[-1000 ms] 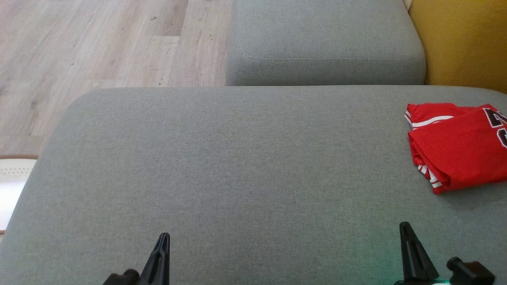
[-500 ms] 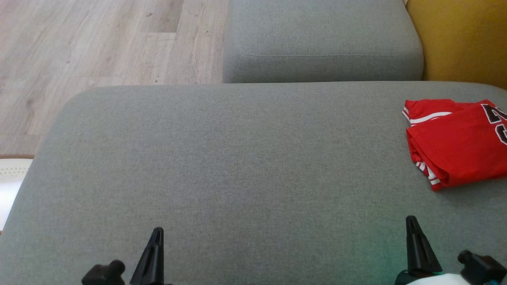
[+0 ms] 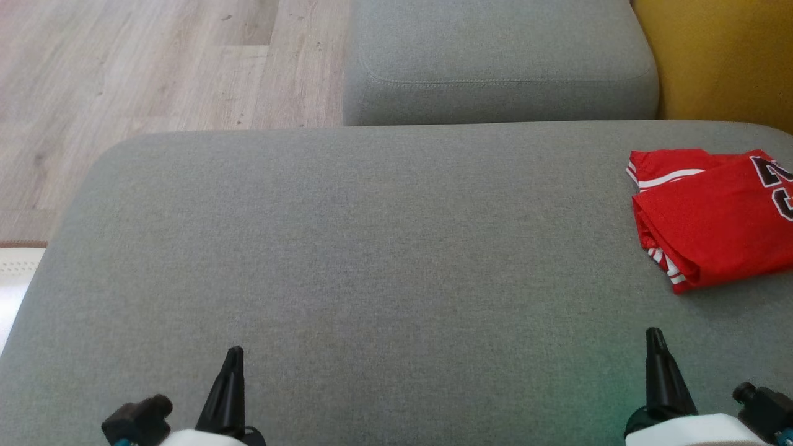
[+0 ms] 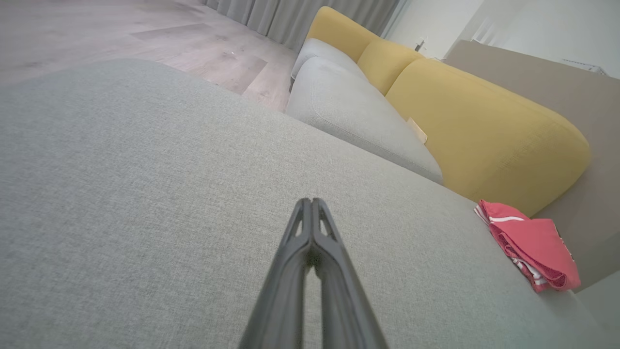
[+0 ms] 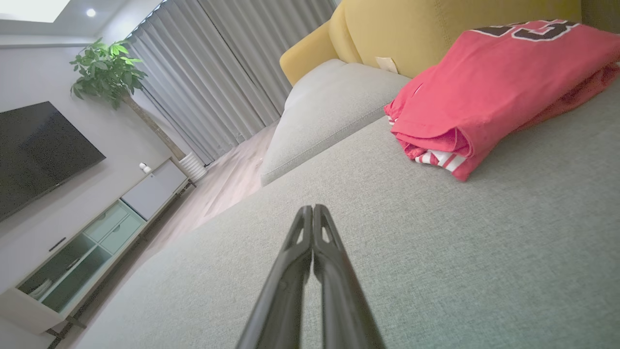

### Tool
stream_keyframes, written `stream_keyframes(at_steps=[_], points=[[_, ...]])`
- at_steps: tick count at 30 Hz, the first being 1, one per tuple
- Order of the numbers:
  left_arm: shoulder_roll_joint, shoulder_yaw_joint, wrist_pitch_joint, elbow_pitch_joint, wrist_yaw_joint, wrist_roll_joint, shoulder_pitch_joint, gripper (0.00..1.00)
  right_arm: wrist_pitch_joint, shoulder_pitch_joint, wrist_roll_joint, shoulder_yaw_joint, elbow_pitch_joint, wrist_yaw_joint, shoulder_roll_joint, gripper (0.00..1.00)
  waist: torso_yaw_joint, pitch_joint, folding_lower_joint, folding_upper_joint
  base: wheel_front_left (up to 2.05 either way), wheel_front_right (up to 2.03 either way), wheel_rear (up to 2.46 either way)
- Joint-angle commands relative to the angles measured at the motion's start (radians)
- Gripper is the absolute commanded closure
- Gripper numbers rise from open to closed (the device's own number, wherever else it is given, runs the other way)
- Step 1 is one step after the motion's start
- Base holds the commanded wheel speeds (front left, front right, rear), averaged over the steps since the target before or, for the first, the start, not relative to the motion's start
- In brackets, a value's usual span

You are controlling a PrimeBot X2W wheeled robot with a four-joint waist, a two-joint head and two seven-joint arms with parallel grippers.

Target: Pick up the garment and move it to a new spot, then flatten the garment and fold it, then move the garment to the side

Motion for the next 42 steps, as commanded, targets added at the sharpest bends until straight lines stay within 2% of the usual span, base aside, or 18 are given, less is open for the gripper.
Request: stream_keyframes(at_steps=[1, 42], points=[[0.014, 0.023, 0.005, -0.025, -0.008, -0.036, -0.056, 1.00, 0.010, -0.053, 0.035, -0.002, -0.026, 0.002, -0.020, 1.00, -0.001, 0.002, 0.0000, 0.0000, 0.00, 0.00, 0.00], [0.019, 0.122, 0.115, 0.063, -0.065, -0.555, -0.187, 1.00, 0.120, -0.168, 0.512, -0.046, 0.016, 0.005, -0.028, 1.00, -0.031, 0.036, 0.0000, 0.0000, 0.00, 0.00, 0.00]])
